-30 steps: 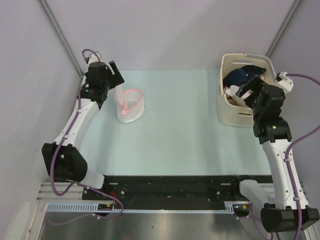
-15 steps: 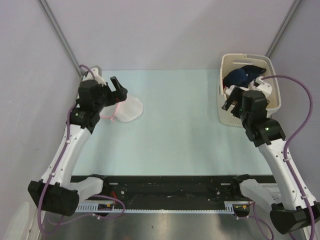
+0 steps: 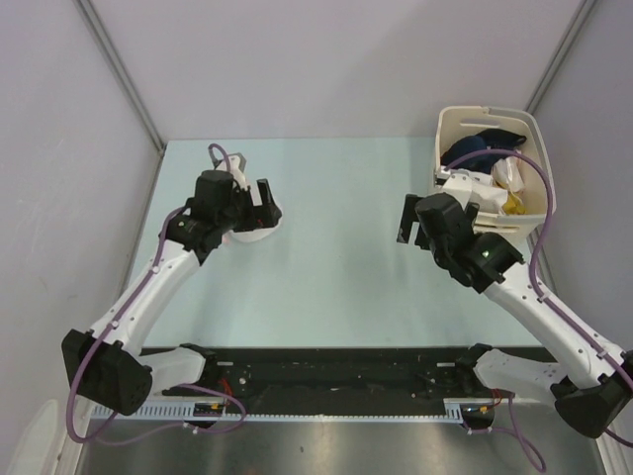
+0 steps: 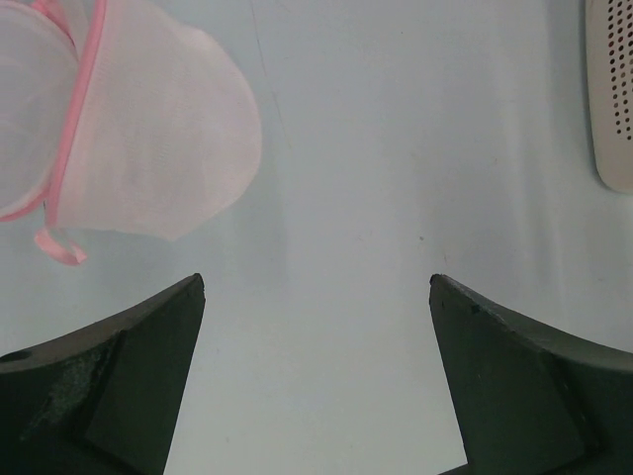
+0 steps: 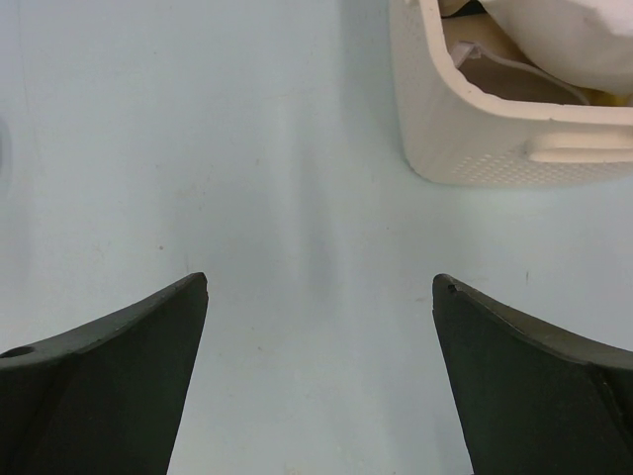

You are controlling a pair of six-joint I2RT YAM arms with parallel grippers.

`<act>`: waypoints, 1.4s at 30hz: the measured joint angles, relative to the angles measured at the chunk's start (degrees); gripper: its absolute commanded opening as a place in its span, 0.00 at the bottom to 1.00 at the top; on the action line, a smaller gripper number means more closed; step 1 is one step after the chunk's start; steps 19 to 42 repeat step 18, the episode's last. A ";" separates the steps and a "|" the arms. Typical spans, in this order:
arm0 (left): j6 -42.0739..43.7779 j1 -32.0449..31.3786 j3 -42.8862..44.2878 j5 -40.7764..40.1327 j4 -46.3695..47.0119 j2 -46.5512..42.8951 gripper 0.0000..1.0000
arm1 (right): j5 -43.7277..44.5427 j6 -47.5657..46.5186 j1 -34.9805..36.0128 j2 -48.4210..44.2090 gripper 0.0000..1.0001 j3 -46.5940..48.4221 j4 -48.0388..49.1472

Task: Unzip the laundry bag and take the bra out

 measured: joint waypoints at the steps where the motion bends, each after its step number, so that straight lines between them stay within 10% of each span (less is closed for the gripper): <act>1: 0.02 0.00 0.02 -0.09 -0.07 0.00 1.00 | 0.22 0.09 0.61 0.00 1.00 -0.02 0.02; 42: 0.07 0.00 0.66 -0.22 0.20 -0.02 1.00 | 1.18 2.47 3.91 1.99 1.00 -0.70 0.96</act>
